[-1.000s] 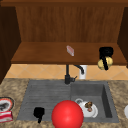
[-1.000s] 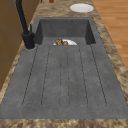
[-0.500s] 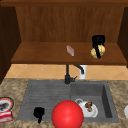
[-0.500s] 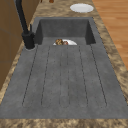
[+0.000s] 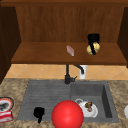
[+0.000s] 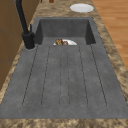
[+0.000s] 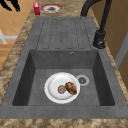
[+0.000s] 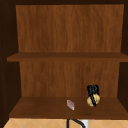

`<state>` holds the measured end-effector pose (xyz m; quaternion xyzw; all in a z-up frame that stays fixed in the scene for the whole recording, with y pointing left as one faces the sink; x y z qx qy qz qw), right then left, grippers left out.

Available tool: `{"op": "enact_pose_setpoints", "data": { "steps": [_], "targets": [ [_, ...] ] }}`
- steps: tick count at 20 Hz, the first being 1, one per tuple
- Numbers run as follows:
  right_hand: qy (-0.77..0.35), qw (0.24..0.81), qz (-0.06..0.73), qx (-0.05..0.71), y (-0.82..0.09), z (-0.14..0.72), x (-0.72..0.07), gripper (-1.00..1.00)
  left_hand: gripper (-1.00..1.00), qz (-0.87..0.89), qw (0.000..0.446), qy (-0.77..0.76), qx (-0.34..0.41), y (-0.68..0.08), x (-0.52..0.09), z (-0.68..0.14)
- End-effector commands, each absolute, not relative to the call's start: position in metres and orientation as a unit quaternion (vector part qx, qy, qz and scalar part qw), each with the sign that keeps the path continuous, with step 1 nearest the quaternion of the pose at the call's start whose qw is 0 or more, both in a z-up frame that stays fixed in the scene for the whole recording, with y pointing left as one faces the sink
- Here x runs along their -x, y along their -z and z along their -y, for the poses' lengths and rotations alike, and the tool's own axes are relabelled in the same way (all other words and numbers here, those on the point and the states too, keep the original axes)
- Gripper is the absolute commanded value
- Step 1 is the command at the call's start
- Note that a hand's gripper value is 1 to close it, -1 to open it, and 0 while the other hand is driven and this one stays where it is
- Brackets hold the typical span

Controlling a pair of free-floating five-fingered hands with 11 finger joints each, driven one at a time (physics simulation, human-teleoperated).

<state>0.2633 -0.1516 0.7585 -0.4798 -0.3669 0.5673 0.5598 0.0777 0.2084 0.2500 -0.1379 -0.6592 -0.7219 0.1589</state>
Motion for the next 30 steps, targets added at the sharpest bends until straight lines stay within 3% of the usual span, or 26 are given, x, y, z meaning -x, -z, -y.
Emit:
{"op": "enact_pose_setpoints", "data": {
  "steps": [1,26,30],
  "targets": [
    [-0.563,0.566,0.373,0.474,-0.739,0.15,-0.294,1.0,0.0,0.659,0.159,0.722,0.138,-0.25,-0.078,-0.208],
    [-0.551,0.581,0.392,0.452,-0.609,0.142,-0.496,1.0,0.0,0.659,0.159,0.722,0.138,-0.25,-0.078,-0.208],
    [-0.577,0.599,0.373,0.412,-0.607,0.147,-0.527,1.0,0.0,0.659,0.159,0.722,0.138,-0.25,-0.078,-0.208]
  ]
}}
